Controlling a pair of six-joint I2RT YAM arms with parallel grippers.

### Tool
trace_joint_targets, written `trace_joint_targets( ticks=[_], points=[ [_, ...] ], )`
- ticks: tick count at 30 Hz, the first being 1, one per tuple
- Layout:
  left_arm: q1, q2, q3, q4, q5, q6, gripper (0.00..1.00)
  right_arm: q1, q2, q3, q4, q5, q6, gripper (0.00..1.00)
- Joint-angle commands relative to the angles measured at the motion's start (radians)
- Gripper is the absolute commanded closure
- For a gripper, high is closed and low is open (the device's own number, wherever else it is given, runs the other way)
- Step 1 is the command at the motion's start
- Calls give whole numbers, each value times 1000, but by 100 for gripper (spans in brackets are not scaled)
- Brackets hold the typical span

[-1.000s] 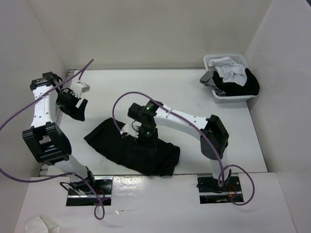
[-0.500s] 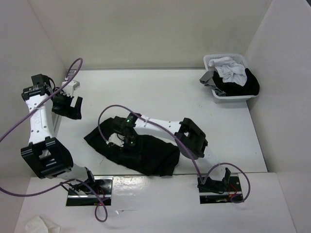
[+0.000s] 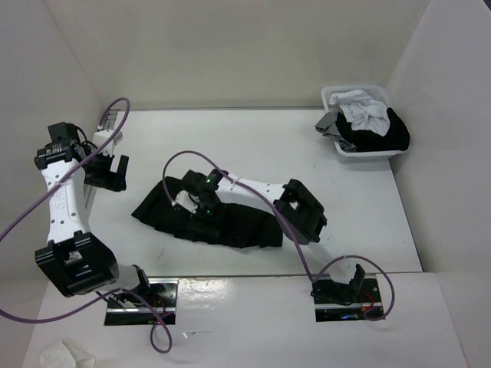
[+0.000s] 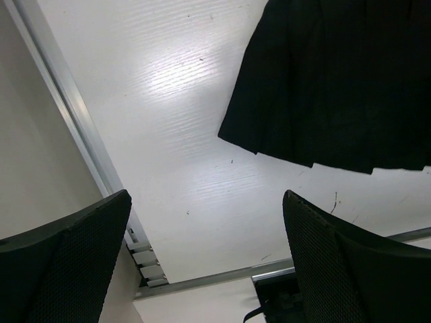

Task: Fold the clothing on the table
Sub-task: Fold the skirt

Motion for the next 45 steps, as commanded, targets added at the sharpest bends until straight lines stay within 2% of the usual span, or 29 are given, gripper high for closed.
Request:
trace_joint_targets(
  ticks=[1,10,17,19,22,23,25,32,36,39,45],
  points=[
    [0,-32,0,34,-8,-18,1,-72,8,9,112,152,14,6],
    [0,-32,-9,43,-8,-27,1,-178,59,139,161,312,-84,2],
    [0,-22,-18,61,-8,-36,1,-188,237,456,55,301,-72,2],
    [0,-13,-18,61,15,-36,1,-188,292,545,-24,254,-63,2],
    [0,8,-6,61,46,-45,1,-223,367,844,-226,141,-32,2],
    [0,8,-6,61,67,-45,1,-232,348,899,-250,119,-32,2],
    [-20,39,5,74,87,-45,1,-263,206,769,-183,85,-21,2],
    [-118,178,25,205,161,-160,1,-465,-4,681,-213,-148,22,2],
    [-245,273,37,300,87,-249,1,-612,-45,543,-204,-199,31,2],
    [-296,335,49,369,17,-298,1,-663,-87,407,-184,-223,40,2],
    [-368,428,60,489,-113,-370,1,-672,-217,99,-22,-153,72,2]
  ],
)
